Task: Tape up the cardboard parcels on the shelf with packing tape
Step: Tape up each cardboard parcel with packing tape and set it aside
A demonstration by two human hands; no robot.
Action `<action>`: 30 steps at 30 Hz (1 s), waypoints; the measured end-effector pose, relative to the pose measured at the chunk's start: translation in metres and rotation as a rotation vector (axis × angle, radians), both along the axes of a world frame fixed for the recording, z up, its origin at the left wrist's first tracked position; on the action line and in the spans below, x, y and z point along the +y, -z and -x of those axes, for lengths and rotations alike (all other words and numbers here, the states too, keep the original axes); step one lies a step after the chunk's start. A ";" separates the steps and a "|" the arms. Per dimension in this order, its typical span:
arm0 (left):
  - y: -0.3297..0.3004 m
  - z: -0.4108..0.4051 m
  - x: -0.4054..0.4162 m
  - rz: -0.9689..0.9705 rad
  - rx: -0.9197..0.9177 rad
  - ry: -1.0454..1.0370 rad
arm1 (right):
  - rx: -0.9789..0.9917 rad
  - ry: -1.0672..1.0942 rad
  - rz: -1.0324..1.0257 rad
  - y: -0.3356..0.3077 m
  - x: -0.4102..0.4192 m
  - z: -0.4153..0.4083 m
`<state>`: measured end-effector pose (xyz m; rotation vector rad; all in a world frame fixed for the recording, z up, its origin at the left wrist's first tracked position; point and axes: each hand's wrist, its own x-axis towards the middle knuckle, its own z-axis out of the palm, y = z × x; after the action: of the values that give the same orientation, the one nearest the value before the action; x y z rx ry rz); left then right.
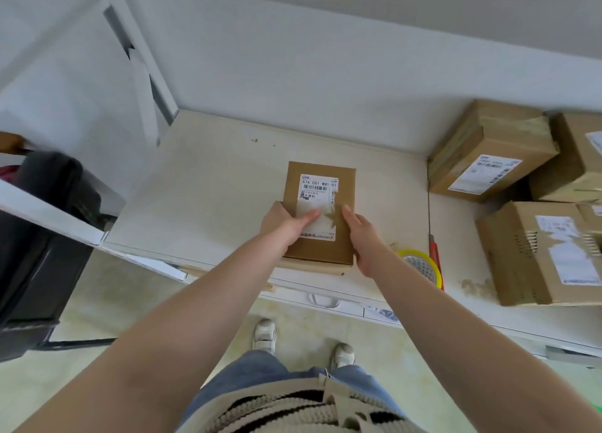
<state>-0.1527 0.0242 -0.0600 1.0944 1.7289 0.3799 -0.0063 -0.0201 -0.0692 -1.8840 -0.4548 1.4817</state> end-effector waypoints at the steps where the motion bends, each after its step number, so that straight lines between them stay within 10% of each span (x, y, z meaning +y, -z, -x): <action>1: -0.001 0.003 0.001 0.013 -0.009 0.010 | 0.004 0.002 -0.005 -0.003 -0.001 -0.001; 14: -0.029 0.038 0.016 0.235 -0.635 0.060 | 0.456 0.076 -0.098 -0.019 -0.013 -0.022; 19: -0.037 0.032 0.017 -0.074 -0.358 0.110 | 0.373 0.165 -0.137 -0.031 -0.009 -0.013; 30: -0.046 0.013 0.003 -0.130 -0.276 0.055 | 0.026 0.002 -0.315 -0.046 -0.008 0.016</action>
<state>-0.1660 0.0276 -0.0141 1.1230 1.4442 0.5873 -0.0224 -0.0280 -0.0228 -1.6150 -0.6339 1.3433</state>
